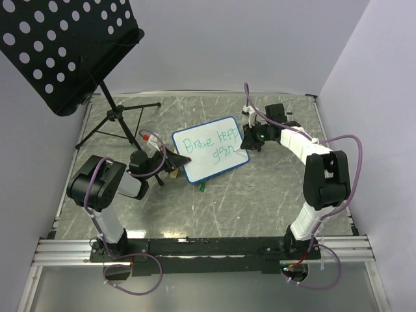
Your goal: Write a sentence on the whiteboard
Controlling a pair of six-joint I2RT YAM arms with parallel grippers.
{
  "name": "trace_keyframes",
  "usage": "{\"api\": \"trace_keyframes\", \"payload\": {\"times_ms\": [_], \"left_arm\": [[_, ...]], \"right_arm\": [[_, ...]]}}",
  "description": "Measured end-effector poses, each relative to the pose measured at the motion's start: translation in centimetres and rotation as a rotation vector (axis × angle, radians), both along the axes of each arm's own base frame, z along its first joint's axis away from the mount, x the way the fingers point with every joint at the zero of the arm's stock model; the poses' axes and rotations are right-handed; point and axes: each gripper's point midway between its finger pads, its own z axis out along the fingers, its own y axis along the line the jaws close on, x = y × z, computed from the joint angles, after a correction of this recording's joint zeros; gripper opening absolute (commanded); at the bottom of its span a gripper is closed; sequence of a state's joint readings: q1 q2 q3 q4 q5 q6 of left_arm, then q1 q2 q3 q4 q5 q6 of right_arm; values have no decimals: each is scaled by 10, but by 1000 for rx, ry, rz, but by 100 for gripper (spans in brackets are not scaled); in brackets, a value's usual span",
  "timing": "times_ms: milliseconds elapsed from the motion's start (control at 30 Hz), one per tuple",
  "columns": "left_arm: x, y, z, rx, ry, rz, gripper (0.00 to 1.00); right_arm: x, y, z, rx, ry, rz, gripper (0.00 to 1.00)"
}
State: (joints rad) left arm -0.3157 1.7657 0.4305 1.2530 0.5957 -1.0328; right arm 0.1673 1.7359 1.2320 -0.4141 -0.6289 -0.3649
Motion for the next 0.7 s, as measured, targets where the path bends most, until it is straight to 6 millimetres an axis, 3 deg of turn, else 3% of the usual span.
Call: {"api": "trace_keyframes", "payload": {"times_ms": [700], "left_arm": [[-2,-1,1,7,-21,-15,1]], "right_arm": [[15,-16,14,36,-11,-72,0]]}}
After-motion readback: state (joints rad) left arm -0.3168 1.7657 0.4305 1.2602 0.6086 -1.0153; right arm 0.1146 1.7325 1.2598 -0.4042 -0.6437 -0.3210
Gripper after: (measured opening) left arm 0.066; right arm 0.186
